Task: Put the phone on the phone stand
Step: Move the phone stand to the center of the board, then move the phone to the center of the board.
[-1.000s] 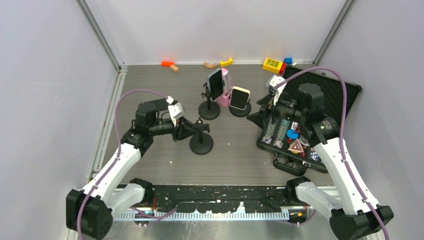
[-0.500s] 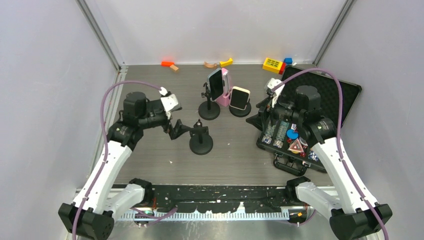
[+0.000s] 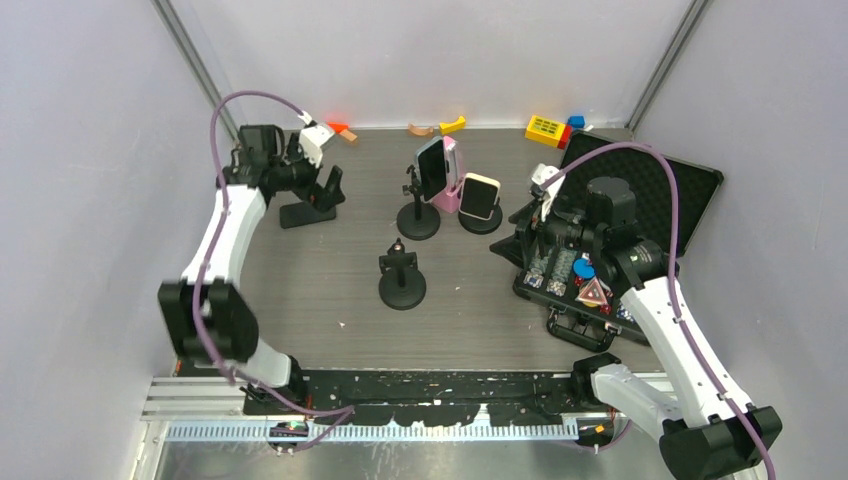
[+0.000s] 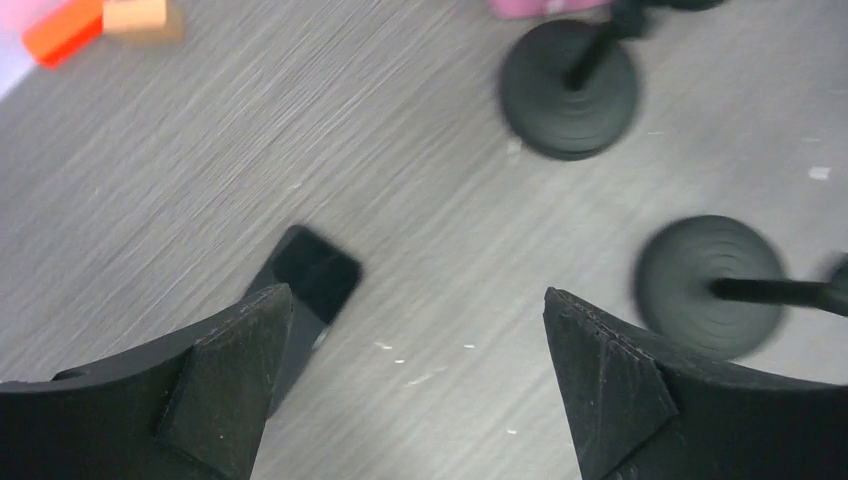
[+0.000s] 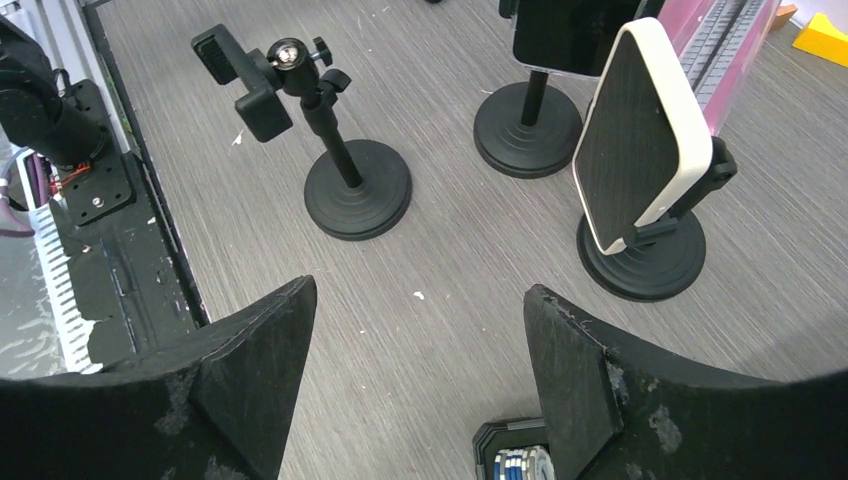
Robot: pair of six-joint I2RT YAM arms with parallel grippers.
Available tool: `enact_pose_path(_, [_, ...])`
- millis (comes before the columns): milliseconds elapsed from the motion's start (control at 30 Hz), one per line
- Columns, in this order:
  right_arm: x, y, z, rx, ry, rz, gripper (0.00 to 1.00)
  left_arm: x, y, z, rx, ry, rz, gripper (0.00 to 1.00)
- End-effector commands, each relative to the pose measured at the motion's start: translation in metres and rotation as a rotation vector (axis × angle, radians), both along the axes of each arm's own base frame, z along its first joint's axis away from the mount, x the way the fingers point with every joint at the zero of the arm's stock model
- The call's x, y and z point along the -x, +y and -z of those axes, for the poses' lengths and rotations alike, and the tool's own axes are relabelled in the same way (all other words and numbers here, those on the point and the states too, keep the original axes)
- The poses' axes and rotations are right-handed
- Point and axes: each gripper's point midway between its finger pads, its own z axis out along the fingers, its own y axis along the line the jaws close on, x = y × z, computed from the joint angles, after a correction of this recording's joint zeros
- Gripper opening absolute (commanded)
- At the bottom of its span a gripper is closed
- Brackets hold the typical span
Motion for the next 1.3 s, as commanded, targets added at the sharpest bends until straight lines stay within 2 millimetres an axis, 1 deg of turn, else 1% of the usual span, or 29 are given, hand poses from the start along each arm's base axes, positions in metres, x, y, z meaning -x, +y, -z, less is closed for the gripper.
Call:
enact_pose_path(0, [0.005, 0.004, -0.015, -0.038, -0.056, -0.029, 0.81, -0.059, 0.053, 0.045, -0.104, 0.103, -0.114, 1.00])
enact_pose_path(167, [0.004, 0.004, -0.008, -0.024, -0.044, -0.032, 0.81, -0.109, 0.089, 0.083, -0.134, 0.194, -0.145, 1.00])
enact_pose_path(300, [0.000, 0.003, 0.000, -0.010, -0.028, -0.028, 0.81, -0.136, 0.103, 0.118, -0.117, 0.282, -0.198, 1.00])
enact_pose_path(367, [-0.002, 0.003, 0.003, -0.001, -0.022, -0.024, 0.81, -0.150, 0.109, 0.130, -0.119, 0.299, -0.235, 1.00])
enact_pose_path(400, [-0.003, 0.002, 0.004, 0.003, -0.021, -0.024, 0.81, -0.155, 0.112, 0.144, -0.120, 0.329, -0.253, 1.00])
enact_pose_path(433, [-0.004, 0.002, 0.006, 0.008, -0.018, -0.021, 0.81, -0.158, 0.114, 0.152, -0.119, 0.354, -0.270, 1.00])
enact_pose_path(533, [-0.006, 0.001, 0.010, 0.018, -0.010, -0.018, 0.81, -0.164, 0.119, 0.171, -0.120, 0.424, -0.327, 0.99])
enact_pose_path(600, [-0.007, 0.001, 0.012, 0.022, -0.007, -0.017, 0.81, -0.163, 0.122, 0.179, -0.127, 0.457, -0.347, 0.97])
enact_pose_path(667, [-0.007, 0.001, 0.013, 0.025, -0.004, -0.016, 0.81, -0.160, 0.124, 0.186, -0.132, 0.480, -0.362, 0.93])
enact_pose_path(767, [-0.007, 0.001, 0.013, 0.026, -0.005, -0.015, 0.81, -0.149, 0.122, 0.190, -0.131, 0.519, -0.366, 0.87])
enact_pose_path(867, [-0.006, 0.001, 0.013, 0.026, -0.006, -0.016, 0.81, -0.130, 0.115, 0.191, -0.116, 0.578, -0.345, 0.82])
enact_pose_path(1133, [-0.003, 0.001, 0.010, 0.019, -0.015, -0.022, 0.81, -0.053, 0.090, 0.201, -0.147, 0.755, -0.270, 0.71])
enact_pose_path(1267, [-0.002, 0.001, 0.010, 0.016, -0.012, -0.025, 0.81, -0.020, 0.073, 0.205, -0.167, 0.793, -0.222, 0.70])
